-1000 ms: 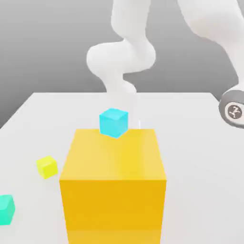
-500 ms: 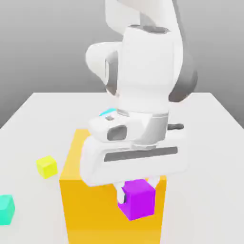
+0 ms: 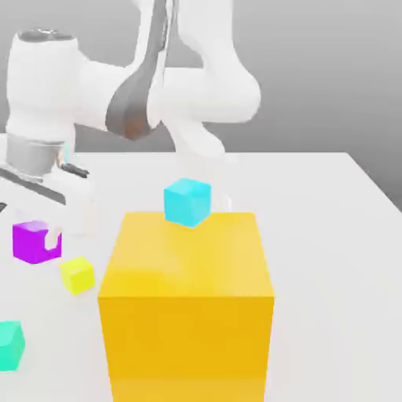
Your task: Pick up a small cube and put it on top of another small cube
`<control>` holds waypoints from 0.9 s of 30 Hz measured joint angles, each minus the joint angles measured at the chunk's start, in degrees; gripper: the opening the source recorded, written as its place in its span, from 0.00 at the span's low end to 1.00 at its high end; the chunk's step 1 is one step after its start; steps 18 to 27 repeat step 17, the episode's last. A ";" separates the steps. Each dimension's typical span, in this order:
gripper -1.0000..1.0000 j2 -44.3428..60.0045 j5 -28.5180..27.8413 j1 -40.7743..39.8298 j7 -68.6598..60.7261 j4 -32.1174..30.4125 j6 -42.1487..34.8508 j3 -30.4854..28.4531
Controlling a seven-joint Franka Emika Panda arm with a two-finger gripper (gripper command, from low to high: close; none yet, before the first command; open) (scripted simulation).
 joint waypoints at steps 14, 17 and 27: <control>0.00 11.62 17.28 0.64 -6.86 -8.43 11.47 -7.20; 1.00 13.69 20.86 1.66 -9.35 -8.39 13.23 -6.58; 1.00 13.69 20.86 1.66 -9.35 -8.39 13.23 -6.58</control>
